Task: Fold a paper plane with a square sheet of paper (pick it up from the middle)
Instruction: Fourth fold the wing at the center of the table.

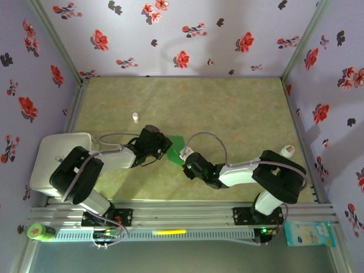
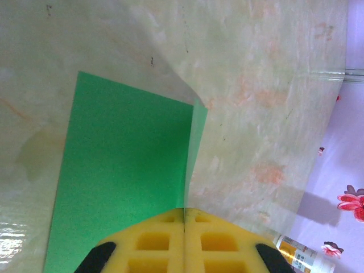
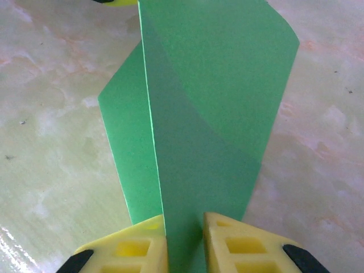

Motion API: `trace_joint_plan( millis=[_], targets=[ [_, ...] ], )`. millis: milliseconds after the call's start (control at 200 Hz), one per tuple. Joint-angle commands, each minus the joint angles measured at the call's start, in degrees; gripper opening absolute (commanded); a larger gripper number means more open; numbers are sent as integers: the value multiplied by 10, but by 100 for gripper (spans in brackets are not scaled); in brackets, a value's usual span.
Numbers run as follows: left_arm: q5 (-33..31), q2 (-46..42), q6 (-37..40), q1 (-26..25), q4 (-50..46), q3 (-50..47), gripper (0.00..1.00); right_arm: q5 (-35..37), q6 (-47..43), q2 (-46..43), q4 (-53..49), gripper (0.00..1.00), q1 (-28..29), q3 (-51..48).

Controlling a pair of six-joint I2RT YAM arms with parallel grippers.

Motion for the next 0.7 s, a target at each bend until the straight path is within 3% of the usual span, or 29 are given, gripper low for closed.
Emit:
trace_joint_plan(
  millis=[0, 200, 465, 695],
  targets=[
    [5, 7, -3, 0, -5, 13, 4, -3, 8, -4, 1, 21, 5, 15],
    [6, 6, -2, -1, -4, 13, 4, -1, 12, -2, 3, 21, 4, 13],
    [5, 4, -1, 0, -4, 13, 5, 0, 17, -2, -3, 11, 4, 11],
    [-1, -35, 30, 17, -48, 18, 32, -8, 38, 9, -4, 2, -2, 15]
  ],
)
